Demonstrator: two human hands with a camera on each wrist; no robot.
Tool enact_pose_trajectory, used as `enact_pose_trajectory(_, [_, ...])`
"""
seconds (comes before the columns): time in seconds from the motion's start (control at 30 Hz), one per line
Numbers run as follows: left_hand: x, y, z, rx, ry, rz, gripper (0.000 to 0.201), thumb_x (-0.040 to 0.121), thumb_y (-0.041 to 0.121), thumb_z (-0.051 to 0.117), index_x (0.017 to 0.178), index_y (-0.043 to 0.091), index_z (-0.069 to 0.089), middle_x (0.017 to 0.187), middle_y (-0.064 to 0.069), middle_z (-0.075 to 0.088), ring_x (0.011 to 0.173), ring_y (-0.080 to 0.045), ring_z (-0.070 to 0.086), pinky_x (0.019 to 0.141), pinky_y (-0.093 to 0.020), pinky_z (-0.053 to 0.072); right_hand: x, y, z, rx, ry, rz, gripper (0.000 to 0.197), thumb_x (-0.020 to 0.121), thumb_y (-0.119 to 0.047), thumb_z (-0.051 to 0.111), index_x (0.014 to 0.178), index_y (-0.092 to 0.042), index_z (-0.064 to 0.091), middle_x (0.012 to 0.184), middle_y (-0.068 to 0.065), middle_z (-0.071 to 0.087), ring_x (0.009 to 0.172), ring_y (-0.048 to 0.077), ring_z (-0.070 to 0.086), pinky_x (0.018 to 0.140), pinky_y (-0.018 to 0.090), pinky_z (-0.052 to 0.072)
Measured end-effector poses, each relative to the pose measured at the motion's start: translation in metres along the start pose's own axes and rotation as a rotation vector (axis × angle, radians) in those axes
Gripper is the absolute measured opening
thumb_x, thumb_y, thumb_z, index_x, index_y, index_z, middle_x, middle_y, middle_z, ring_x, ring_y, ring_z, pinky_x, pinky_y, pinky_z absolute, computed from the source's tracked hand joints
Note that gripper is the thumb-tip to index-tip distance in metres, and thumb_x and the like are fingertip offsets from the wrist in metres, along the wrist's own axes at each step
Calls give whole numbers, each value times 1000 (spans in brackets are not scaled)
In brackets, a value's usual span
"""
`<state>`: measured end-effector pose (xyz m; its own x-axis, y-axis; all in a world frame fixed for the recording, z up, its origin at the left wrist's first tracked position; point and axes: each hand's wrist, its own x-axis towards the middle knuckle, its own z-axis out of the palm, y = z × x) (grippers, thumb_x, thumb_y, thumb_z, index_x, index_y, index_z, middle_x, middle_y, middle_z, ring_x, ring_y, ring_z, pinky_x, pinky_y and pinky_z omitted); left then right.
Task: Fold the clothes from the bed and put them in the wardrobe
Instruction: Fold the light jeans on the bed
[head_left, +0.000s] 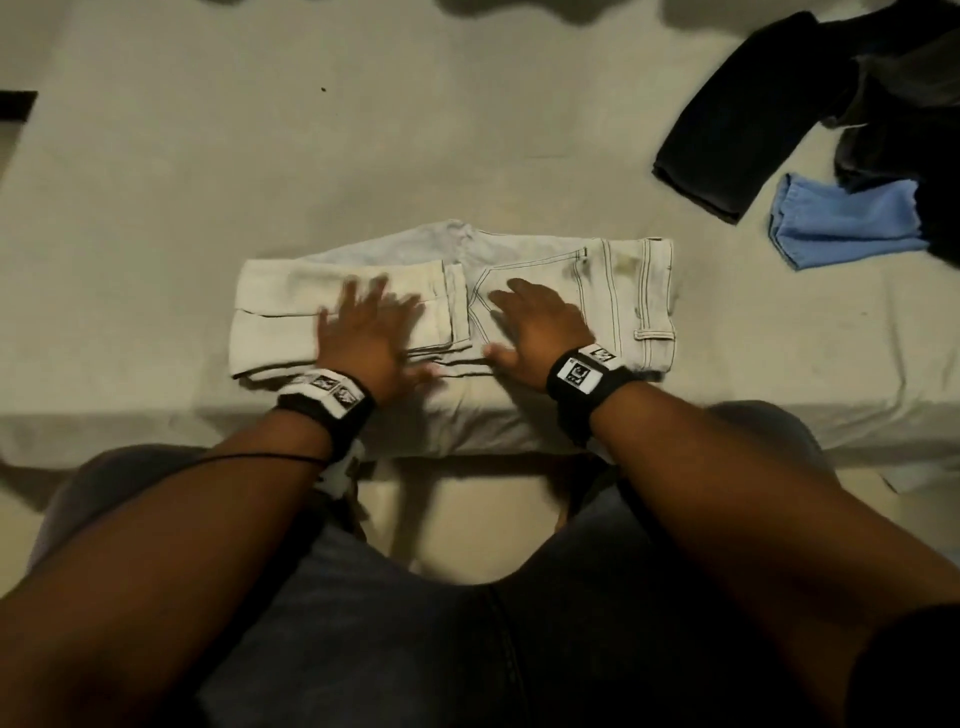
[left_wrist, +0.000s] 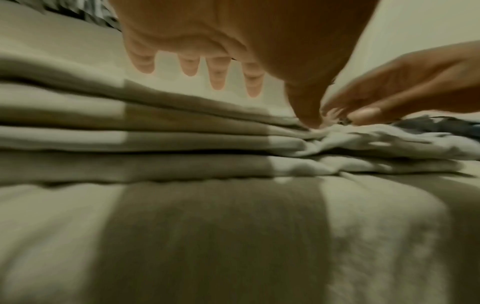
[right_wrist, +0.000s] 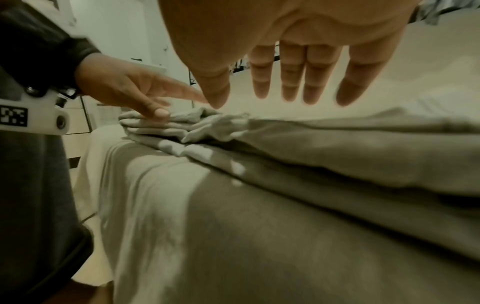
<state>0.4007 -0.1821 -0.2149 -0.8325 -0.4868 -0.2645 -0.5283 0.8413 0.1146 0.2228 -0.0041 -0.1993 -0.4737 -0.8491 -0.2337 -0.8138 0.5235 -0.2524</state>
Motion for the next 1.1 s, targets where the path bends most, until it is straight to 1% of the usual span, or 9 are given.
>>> enact_pose_trajectory(0.1, [-3, 43, 15, 31, -228, 128, 121, 69, 91, 54, 161, 35, 0, 170, -3, -6, 156, -33, -3, 121, -63, 7, -3, -9, 26, -105, -285, 65, 106, 81, -81, 50, 157, -43, -11, 169, -4, -16, 155, 32, -13, 120, 64, 4])
enact_pose_trajectory(0.17, [1, 46, 10, -58, -233, 288, 113, 68, 92, 51, 160, 38, 13, 170, -6, 3, 156, -36, 2, 122, -59, 10, -1, -5, 27, -104, -359, 167, 106, 79, -89, 39, 156, -44, -17, 167, -9, -21, 154, 31, -18, 118, 66, -7])
enact_pose_trajectory(0.23, [9, 38, -1, -244, -151, 426, 98, 74, 86, 43, 156, 34, 33, 166, -6, 26, 153, -36, 16, 122, -55, 20, 7, 1, 18, -63, -293, 281, 100, 80, -91, 25, 157, -42, -15, 168, -9, -18, 154, 32, -18, 115, 69, -12])
enact_pose_trajectory(0.33, [26, 32, -10, -314, 121, 251, 81, 86, 74, 38, 153, 28, 41, 159, -8, 39, 151, -38, 23, 116, -60, 29, 17, 7, 8, -66, -155, 335, 108, 69, -101, 9, 157, -43, -15, 167, -3, -21, 152, 34, -23, 109, 69, -20])
enact_pose_trajectory(0.43, [37, 29, 1, -84, -21, -100, 92, 82, 85, 35, 158, 40, 12, 170, -4, 5, 154, -42, -8, 116, -72, 10, 31, -1, 12, -61, -108, 258, 104, 71, -99, 8, 156, -44, -17, 166, -4, -25, 151, 32, -27, 111, 70, -17])
enact_pose_trajectory(0.53, [44, 25, 18, -117, -140, -254, 109, 65, 102, 27, 155, 51, -6, 167, 11, -21, 150, -39, -27, 113, -75, -7, 48, -1, 22, -56, -91, 225, 99, 75, -95, 11, 156, -44, -15, 167, -7, -22, 152, 28, -25, 112, 69, -16])
enact_pose_trajectory(0.73, [46, 22, 25, -167, -171, -262, 118, 54, 109, 21, 154, 53, -8, 166, 15, -24, 150, -36, -28, 113, -73, -10, 58, 40, 21, -67, -129, 278, 113, 64, -104, 4, 157, -43, -13, 166, -14, -23, 153, 18, -22, 112, 68, -17])
enact_pose_trajectory(0.9, [46, 23, 21, -191, -183, -264, 119, 52, 109, 24, 154, 55, -6, 165, 17, -24, 150, -35, -28, 113, -74, -10, 46, 95, -4, 63, -75, 556, 114, 61, -105, 20, 154, -49, -15, 164, -7, -30, 151, 27, -28, 111, 73, -13])
enact_pose_trajectory(1.1, [43, 19, 4, -145, -171, -234, 116, 55, 109, 20, 155, 52, 7, 169, 10, -8, 153, -40, -15, 112, -77, 0, 19, 85, -8, 75, 51, 525, 102, 76, -94, 30, 154, -48, -17, 169, -5, -17, 154, 28, -18, 115, 72, -3])
